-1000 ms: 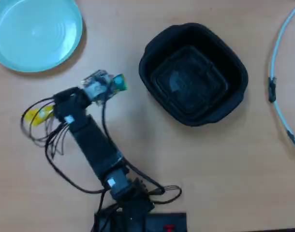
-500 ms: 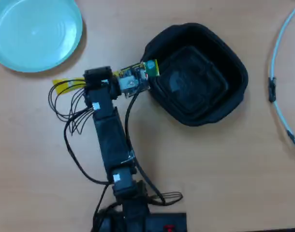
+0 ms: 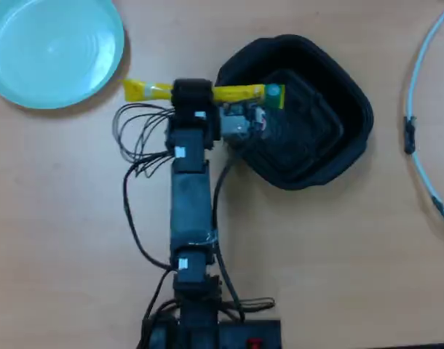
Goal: Pick up the yellow instant coffee stick, then put it in the black bowl
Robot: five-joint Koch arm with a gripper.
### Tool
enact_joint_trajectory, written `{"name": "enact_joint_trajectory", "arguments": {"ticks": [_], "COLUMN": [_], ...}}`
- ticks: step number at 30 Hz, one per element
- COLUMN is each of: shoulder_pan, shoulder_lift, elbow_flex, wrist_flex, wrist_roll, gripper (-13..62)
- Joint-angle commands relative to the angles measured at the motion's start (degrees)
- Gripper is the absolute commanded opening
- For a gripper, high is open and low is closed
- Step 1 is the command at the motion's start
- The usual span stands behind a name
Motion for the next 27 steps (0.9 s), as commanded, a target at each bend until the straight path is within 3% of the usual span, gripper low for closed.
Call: {"name": "enact_joint_trajectory", "arguments": {"ticks": [1, 16, 27], "shoulder_pan": [2.81, 20.13, 24.35], "shoulder_lift": [-0.44, -10.63, -19.16], "elbow_flex": [-3.78, -3.78, -4.66], "wrist_flex": [-5.98, -5.98, -9.05], "wrist_roll": [-0.62, -0.7, -1.05], "gripper": [-6.1, -6.1, -5.4]}}
